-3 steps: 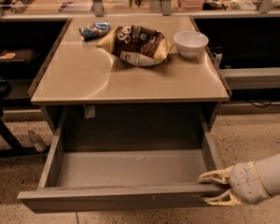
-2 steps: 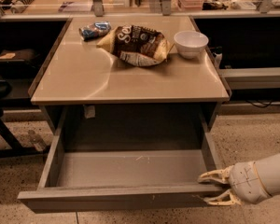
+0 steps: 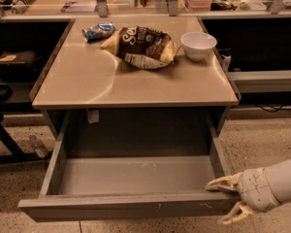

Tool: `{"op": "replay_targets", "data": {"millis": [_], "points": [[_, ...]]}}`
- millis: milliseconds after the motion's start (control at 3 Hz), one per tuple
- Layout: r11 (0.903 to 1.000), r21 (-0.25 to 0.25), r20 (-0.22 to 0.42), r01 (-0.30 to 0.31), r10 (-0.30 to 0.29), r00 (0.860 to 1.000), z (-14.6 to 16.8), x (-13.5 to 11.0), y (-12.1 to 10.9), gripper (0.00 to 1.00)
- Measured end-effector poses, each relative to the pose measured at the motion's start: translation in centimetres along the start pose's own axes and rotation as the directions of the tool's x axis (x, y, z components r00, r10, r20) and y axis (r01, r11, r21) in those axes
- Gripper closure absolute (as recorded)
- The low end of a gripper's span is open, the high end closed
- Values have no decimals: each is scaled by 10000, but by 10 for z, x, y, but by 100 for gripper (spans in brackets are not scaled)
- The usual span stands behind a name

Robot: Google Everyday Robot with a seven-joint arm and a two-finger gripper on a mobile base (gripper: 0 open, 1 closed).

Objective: Open top drawer

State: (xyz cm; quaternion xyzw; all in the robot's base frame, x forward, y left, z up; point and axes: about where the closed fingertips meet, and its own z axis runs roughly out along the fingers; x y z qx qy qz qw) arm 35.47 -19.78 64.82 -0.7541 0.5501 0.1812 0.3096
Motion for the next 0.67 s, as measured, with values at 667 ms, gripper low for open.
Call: {"op": "replay_targets", "data": {"millis": [667], "points": [[10000,0,0,0,0,10000,0,0,0,0]]}}
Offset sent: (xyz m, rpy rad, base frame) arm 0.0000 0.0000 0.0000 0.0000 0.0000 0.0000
